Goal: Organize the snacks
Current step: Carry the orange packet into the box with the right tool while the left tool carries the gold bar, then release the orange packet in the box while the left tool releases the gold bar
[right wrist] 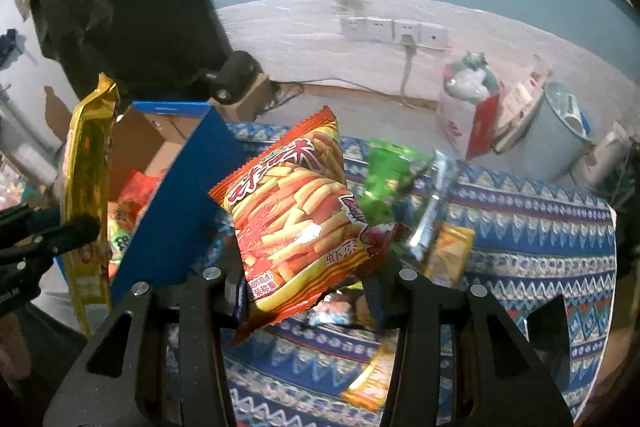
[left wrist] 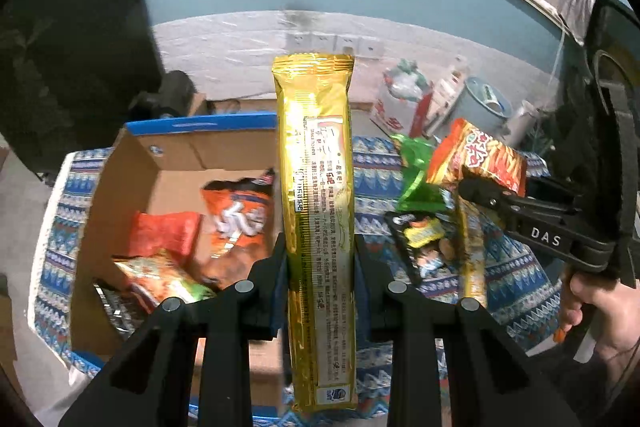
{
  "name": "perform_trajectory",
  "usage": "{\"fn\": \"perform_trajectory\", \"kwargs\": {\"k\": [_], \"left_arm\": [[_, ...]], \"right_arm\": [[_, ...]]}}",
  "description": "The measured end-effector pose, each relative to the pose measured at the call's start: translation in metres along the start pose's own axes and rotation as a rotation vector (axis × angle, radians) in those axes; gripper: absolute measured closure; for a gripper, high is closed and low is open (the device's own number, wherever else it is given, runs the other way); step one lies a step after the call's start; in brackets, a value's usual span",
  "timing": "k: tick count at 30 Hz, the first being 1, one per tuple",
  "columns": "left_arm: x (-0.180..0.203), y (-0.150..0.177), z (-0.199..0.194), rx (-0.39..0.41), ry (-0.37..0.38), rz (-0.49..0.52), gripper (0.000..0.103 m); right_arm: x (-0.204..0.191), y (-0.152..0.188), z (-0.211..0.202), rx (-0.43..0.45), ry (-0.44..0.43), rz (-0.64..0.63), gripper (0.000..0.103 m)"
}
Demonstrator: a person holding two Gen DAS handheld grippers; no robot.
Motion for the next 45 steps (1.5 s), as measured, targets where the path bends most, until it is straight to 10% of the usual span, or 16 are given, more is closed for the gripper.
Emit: {"fn": "perform_trajectory", "kwargs": {"k": [38,45], "left_arm": [[-0.182,0.022,-0.020,0.016,-0.182,-0.309,0.073],[-0.189,0.026,-0.024,0.019,-0.223,-0.312,0.050]], "right_arm": [[-0.190,-0.041,0.034,-0.016,-0.167,-0.190,0.059],[-0.211,-0.039,0.043,-0.034,-0.182,-0.214,0.059]]}}
Point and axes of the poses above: each gripper's, at about its wrist camera, not at the fingertips, and z roughly the way its jaws point, x to its right, y to its underside, the point moved 6 cm from there along z, roughly the way its jaws point, and after that the axes turned 10 degrees about y, right-handed, at the moved point
